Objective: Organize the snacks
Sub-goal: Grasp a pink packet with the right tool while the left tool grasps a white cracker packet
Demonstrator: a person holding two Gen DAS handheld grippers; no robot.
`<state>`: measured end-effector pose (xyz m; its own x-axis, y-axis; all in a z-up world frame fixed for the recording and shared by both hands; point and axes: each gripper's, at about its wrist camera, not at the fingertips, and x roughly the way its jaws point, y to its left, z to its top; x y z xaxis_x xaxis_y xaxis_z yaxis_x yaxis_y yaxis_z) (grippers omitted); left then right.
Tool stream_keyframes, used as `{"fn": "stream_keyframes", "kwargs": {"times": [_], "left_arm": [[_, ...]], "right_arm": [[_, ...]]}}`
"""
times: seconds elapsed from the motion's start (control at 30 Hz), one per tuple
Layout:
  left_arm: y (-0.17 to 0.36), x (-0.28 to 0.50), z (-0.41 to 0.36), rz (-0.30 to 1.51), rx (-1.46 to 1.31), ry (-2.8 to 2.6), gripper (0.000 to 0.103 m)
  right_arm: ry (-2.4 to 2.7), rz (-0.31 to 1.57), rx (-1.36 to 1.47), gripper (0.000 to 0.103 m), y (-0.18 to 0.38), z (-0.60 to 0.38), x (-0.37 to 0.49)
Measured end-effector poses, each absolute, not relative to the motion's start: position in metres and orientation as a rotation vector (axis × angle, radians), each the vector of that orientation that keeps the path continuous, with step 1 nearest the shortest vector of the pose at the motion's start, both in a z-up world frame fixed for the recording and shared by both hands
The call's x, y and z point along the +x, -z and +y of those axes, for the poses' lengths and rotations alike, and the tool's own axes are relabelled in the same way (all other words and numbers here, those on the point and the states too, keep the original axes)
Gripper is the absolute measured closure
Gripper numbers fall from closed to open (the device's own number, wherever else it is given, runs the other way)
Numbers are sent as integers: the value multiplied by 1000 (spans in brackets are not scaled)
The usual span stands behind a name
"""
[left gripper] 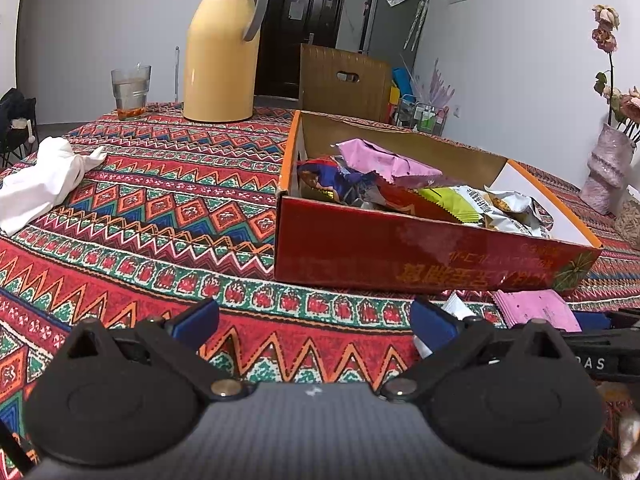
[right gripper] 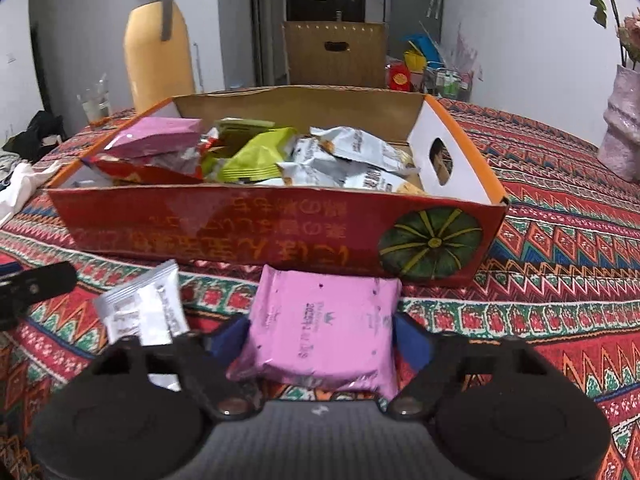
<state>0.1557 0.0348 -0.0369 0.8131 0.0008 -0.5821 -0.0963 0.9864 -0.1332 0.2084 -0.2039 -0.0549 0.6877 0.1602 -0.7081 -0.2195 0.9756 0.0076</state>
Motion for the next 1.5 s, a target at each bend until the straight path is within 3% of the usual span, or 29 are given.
{"fn": "stream_keyframes", "kwargs": {"times": [0.17, 0.7, 1.5], "left_arm": [[37, 156, 35, 621, -159, -56, 0], [35, 157, 30, 643, -128, -56, 0], [19, 172, -35, 768, -58, -23, 0]], "right_arm": [[-230, 768, -63, 39, 52, -208, 202], [-112, 598, 61, 39, 33, -273, 165], [-83, 572, 116, 39, 47, -306, 164]]}}
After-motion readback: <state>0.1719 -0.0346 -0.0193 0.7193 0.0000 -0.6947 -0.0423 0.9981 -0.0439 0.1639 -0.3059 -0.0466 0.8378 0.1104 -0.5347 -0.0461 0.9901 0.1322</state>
